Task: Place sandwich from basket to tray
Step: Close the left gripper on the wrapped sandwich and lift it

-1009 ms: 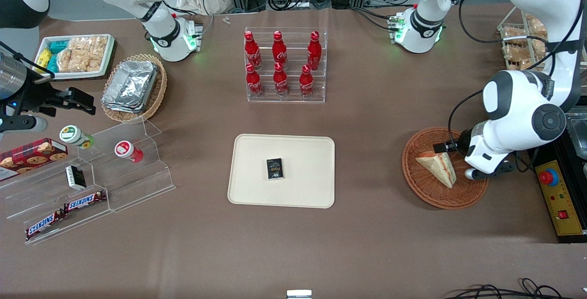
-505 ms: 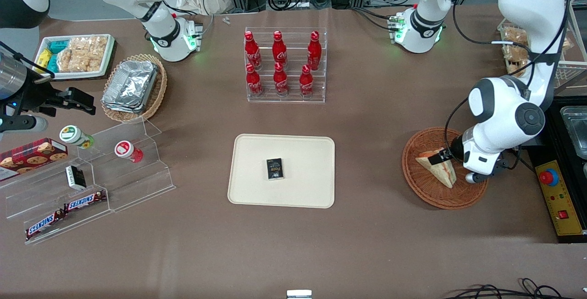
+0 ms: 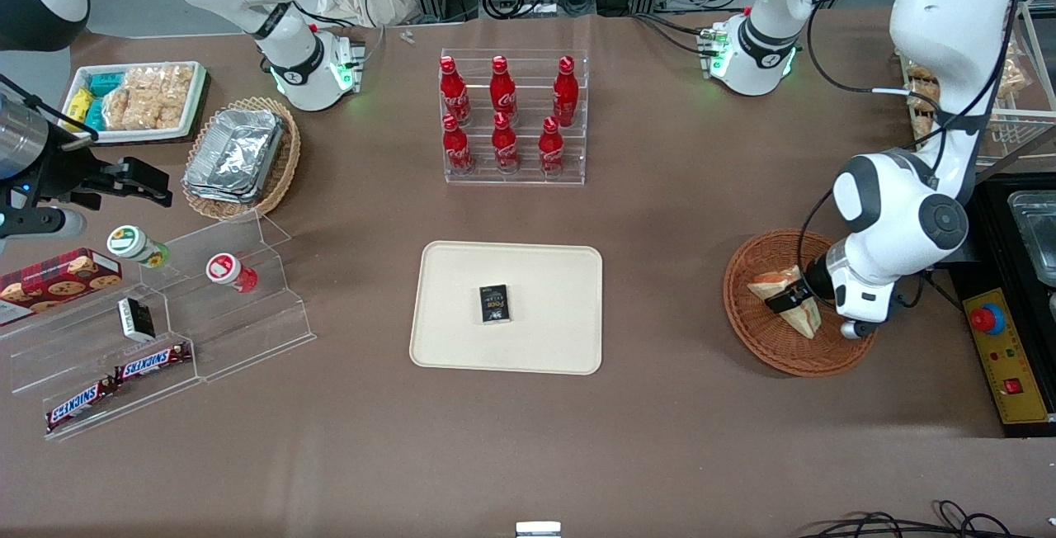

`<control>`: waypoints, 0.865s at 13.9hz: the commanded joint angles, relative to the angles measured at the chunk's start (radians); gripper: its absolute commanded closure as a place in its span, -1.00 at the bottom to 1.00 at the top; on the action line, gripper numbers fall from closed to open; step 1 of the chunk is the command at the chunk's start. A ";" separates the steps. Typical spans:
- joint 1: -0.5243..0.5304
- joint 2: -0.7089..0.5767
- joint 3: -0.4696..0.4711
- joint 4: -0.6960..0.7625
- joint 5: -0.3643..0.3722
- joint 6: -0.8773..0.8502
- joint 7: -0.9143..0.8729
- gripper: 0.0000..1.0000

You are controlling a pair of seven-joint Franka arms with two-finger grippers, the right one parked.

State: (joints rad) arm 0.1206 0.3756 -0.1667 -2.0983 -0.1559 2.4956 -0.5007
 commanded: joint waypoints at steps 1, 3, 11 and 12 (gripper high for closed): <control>0.005 -0.018 -0.002 -0.022 -0.008 0.022 -0.010 -0.14; 0.005 -0.036 -0.002 -0.025 -0.008 0.011 -0.009 0.20; -0.009 -0.242 -0.040 0.117 -0.005 -0.442 -0.073 0.87; -0.009 -0.242 -0.062 0.185 -0.001 -0.539 -0.075 0.87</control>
State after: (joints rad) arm 0.1161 0.1601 -0.1945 -2.0052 -0.1559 2.1049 -0.5473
